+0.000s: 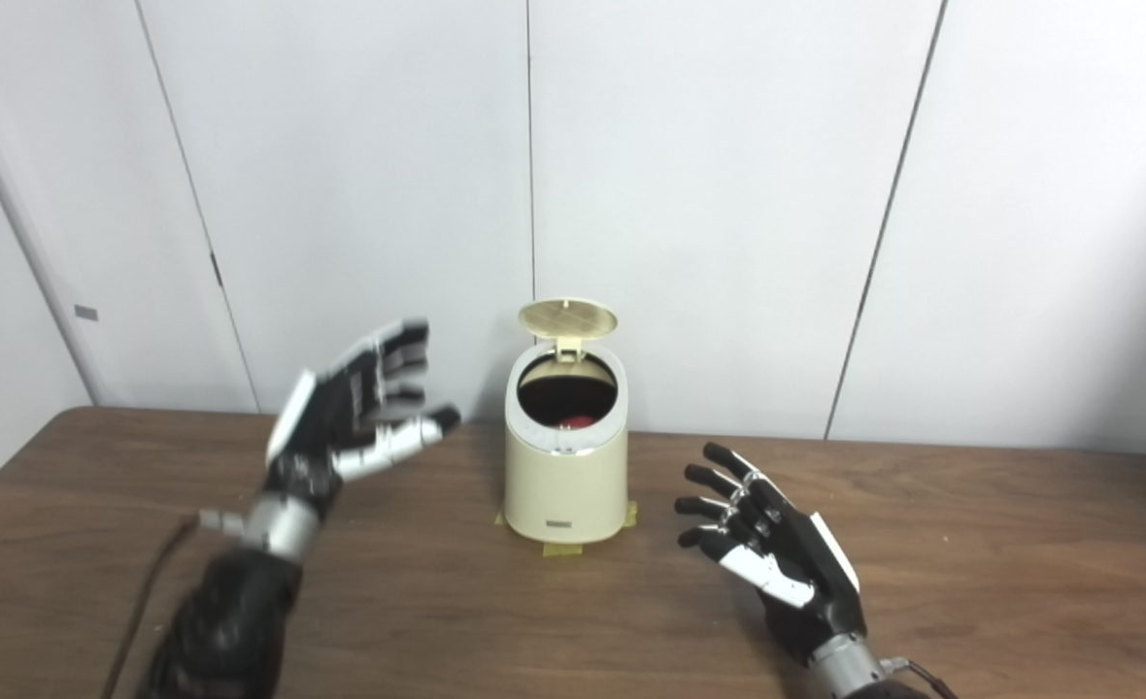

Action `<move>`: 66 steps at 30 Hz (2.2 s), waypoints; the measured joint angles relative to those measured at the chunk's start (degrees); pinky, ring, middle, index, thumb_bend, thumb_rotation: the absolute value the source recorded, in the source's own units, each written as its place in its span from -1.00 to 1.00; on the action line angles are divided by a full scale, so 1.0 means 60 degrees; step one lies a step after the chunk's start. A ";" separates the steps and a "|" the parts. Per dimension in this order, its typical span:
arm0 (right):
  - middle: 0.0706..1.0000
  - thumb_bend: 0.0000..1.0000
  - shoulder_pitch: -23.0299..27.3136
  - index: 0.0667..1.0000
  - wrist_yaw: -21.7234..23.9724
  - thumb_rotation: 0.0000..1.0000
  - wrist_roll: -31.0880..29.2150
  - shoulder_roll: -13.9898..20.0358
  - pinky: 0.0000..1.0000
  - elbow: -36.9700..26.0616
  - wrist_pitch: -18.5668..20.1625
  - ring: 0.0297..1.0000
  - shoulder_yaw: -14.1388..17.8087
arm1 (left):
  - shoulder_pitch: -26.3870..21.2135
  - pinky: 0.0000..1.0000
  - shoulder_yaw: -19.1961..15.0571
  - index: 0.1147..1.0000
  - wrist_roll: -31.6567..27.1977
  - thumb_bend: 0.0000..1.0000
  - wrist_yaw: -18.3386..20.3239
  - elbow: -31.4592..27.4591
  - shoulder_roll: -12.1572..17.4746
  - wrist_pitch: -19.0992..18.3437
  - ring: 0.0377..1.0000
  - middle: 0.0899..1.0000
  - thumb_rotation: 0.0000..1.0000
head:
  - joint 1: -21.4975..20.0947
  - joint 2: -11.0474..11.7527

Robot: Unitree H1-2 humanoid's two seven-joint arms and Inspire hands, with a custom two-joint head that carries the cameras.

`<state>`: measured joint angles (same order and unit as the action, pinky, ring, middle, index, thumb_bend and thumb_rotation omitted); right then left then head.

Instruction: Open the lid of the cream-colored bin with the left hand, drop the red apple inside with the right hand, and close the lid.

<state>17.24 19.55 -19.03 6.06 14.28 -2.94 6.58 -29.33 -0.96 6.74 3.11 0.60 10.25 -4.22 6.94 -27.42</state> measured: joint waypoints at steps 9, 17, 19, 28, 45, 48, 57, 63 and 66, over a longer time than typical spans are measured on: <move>0.48 0.74 -0.0060 0.59 -0.0294 -0.46 0.0219 -0.0059 0.01 -0.0326 0.0002 0.27 -0.0070 | -0.1926 0.46 0.0891 0.78 0.0780 0.76 0.0387 0.1632 0.0311 -0.0226 0.78 0.82 -0.54 | -0.0102 -0.0015; 0.46 0.68 -0.0076 0.58 -0.0351 -0.46 0.0290 -0.0164 -0.06 -0.0408 0.0002 0.23 -0.0186 | -0.2876 0.55 0.1731 0.82 0.1674 0.87 0.0815 0.2963 0.0730 -0.0141 0.82 0.93 -0.50 | -0.0249 -0.0015; 0.46 0.70 -0.0076 0.57 -0.0350 -0.45 0.0290 -0.0201 -0.06 -0.0430 0.0002 0.21 -0.0216 | -0.3054 0.65 0.1982 0.80 0.1920 0.88 0.0952 0.3161 0.0814 -0.0063 0.88 0.91 -0.48 | -0.0278 -0.0015; 0.45 0.70 -0.0084 0.55 -0.0531 -0.36 0.0416 -0.0202 -0.07 -0.0667 0.0025 0.14 -0.0253 | -0.3200 0.50 0.2912 0.55 0.2954 0.92 0.1468 0.3165 0.1024 0.0435 0.76 0.68 -0.41 | -0.0322 -0.0044; 0.42 0.70 -0.0095 0.52 -0.0974 -0.32 0.0517 -0.0305 -0.13 -0.0763 0.0114 0.06 -0.0404 | -0.3154 0.56 0.3140 0.20 0.3438 0.95 0.2966 0.1765 0.1595 0.0340 0.60 0.33 -0.43 | -0.0425 -0.0088; 0.42 0.69 -0.0097 0.51 -0.1027 -0.32 0.0601 -0.0307 -0.13 -0.0764 0.0114 0.06 -0.0450 | -0.3134 0.58 0.3124 0.18 0.3465 0.96 0.3019 0.1605 0.1611 0.0334 0.59 0.32 -0.44 | -0.0439 -0.0132; 0.43 0.71 -0.0142 0.51 -0.1143 -0.31 0.0638 -0.0329 -0.11 -0.1052 0.0418 0.08 -0.0510 | -0.2807 0.83 0.3103 0.19 0.3562 0.95 0.3228 0.1272 0.1703 0.0495 0.58 0.30 -0.38 | -0.0513 -0.0190; 0.44 0.70 -0.0187 0.52 -0.1162 -0.31 0.0692 -0.0357 -0.13 -0.1078 0.0448 0.07 -0.0543 | -0.2769 1.00 0.3282 0.23 0.3959 0.93 0.3250 0.1254 0.1825 0.0730 0.64 0.35 -0.35 | -0.0586 -0.0249; 0.44 0.69 -0.0187 0.52 -0.1156 -0.32 0.0690 -0.0359 -0.12 -0.1079 0.0448 0.08 -0.0544 | -0.2730 1.00 0.3369 0.25 0.4148 0.94 0.3250 0.1252 0.1861 0.0851 0.64 0.36 -0.34 | -0.0601 -0.0249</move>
<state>16.12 12.62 -14.89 3.91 7.81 -0.26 3.31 -45.72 19.25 31.63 22.61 8.12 21.42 0.88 3.34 -28.92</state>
